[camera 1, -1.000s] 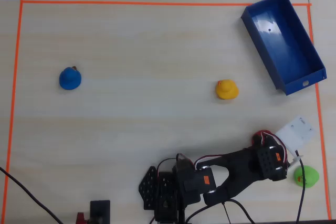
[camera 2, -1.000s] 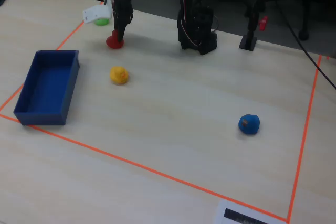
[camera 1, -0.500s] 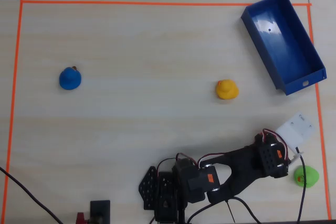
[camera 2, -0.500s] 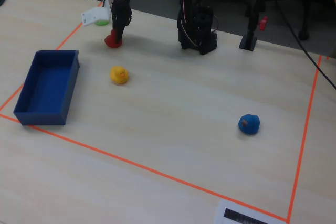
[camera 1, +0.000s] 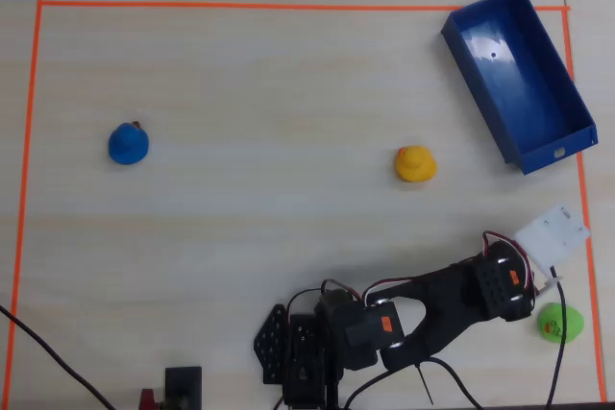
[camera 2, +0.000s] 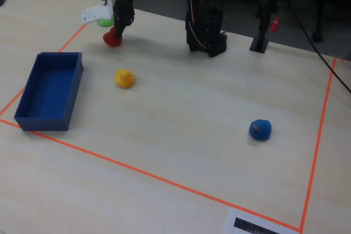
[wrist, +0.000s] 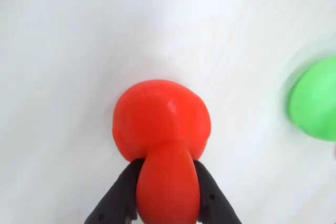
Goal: Grasp red duck and put it into box.
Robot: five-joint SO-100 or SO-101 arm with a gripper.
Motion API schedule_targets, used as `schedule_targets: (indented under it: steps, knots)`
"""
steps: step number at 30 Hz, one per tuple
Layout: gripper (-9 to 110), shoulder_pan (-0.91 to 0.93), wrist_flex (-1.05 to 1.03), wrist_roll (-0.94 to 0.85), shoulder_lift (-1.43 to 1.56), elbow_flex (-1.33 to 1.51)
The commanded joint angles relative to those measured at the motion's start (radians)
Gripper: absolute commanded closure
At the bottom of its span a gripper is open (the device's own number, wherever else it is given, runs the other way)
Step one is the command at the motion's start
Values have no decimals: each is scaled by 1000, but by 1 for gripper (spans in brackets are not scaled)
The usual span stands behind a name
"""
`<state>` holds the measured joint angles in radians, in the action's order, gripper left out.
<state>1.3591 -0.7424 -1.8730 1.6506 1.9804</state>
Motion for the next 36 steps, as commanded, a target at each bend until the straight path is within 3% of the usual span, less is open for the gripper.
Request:
schedule_targets:
  steps: [1, 7, 13, 23, 36]
  knots:
    - [101, -74, -95, 176, 41, -204]
    - [101, -245, -288, 385, 26, -552]
    - [101, -414, -241, 474, -86, -762]
    - [101, -506, 9, 451, -495, -1039]
    - [101, -488, 138, 390, -815, -1216]
